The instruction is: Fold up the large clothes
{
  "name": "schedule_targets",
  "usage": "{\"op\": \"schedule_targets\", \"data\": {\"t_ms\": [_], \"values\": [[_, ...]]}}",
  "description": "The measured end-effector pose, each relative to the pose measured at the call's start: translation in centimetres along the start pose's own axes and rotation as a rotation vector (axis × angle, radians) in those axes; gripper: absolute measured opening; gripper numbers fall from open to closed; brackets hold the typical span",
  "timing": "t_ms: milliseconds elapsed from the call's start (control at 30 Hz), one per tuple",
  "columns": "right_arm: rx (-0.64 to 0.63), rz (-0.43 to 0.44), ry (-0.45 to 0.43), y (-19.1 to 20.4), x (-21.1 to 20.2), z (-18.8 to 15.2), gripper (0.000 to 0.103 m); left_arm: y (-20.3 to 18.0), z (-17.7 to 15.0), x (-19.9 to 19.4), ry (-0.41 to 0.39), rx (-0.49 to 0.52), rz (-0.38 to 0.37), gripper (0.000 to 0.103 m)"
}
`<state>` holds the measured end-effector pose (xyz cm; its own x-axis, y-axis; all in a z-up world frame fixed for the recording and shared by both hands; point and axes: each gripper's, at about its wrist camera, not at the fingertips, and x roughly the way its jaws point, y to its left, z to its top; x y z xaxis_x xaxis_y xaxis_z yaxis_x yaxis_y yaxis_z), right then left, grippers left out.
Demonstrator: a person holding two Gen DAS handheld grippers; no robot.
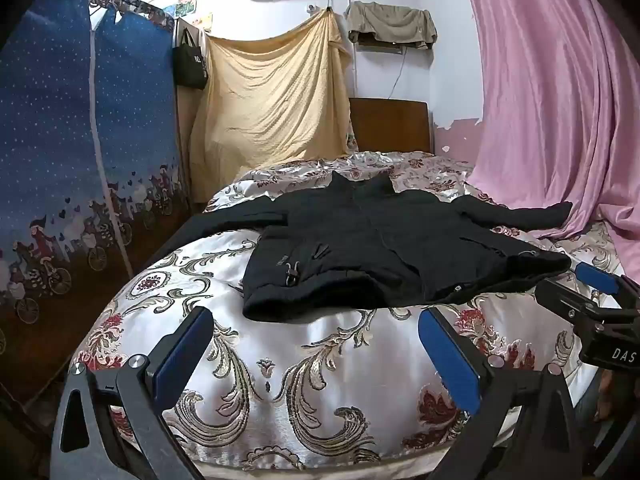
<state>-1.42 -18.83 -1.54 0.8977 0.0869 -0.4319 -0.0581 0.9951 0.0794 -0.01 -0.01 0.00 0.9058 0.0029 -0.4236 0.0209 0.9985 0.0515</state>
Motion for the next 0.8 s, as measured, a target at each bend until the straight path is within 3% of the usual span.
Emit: {"op": "schedule_targets", "data": {"t_ms": [800], "values": [[0.007, 0.003, 0.006, -0.17, 0.02, -0.09, 0.102, 0.03, 0.01, -0.06, 0.001, 0.000, -0.003, 0.103]]}}
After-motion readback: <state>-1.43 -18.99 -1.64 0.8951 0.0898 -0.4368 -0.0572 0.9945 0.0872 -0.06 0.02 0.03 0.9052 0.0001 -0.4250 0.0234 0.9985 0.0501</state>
